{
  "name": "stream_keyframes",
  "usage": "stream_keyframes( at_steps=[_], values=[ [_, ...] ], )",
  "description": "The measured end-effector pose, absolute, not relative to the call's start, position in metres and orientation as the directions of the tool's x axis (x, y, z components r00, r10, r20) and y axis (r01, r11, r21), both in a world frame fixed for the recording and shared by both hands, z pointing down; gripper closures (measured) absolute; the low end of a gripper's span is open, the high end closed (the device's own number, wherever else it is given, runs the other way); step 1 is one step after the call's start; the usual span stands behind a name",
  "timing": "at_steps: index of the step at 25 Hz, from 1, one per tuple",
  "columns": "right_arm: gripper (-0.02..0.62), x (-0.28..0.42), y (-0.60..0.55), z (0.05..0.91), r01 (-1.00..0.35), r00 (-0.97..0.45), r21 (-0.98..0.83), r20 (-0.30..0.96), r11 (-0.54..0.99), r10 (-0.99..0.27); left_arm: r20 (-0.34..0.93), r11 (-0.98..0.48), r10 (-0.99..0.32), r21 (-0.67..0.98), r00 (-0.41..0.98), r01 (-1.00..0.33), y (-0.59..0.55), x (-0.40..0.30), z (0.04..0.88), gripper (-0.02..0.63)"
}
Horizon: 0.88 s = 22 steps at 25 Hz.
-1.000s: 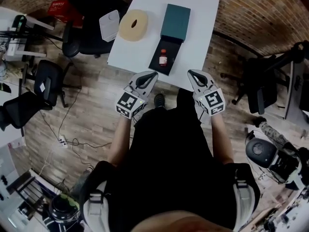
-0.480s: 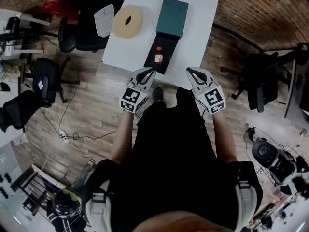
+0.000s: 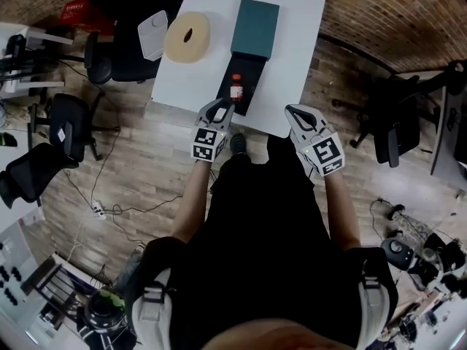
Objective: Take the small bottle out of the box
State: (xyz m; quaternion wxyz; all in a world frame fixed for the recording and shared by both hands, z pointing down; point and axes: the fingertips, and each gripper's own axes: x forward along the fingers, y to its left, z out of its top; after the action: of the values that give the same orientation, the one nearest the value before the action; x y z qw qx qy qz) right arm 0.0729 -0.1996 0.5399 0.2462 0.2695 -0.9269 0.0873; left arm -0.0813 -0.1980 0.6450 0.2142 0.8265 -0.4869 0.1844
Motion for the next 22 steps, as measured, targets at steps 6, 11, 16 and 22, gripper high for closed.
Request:
stream_keyframes(
  at_steps=[6, 11, 16, 22],
  values=[
    [0.597, 0.080, -0.200, 0.542, -0.557, -0.721, -0.029, 0.512, 0.830, -0.467, 0.540, -0.416, -0.712, 0.189, 0.448, -0.890, -0.205, -0.080, 0.659, 0.483],
    [0.598, 0.082, -0.196, 0.543, -0.572, -0.714, -0.037, 0.515, 0.819, -0.475, 0.568, -0.417, -0.693, 0.185, 0.443, -0.890, -0.206, -0.078, 0.676, 0.470],
    [0.597, 0.085, -0.193, 0.543, -0.588, -0.704, -0.043, 0.519, 0.808, -0.485, 0.567, -0.355, -0.697, 0.259, 0.439, -0.898, -0.212, -0.078, 0.689, 0.451],
    [0.598, 0.095, -0.186, 0.546, -0.602, -0.692, -0.051, 0.530, 0.797, -0.489, 0.591, -0.311, -0.680, 0.304, 0.435, -0.900, -0.220, -0.067, 0.703, 0.437]
  ],
)
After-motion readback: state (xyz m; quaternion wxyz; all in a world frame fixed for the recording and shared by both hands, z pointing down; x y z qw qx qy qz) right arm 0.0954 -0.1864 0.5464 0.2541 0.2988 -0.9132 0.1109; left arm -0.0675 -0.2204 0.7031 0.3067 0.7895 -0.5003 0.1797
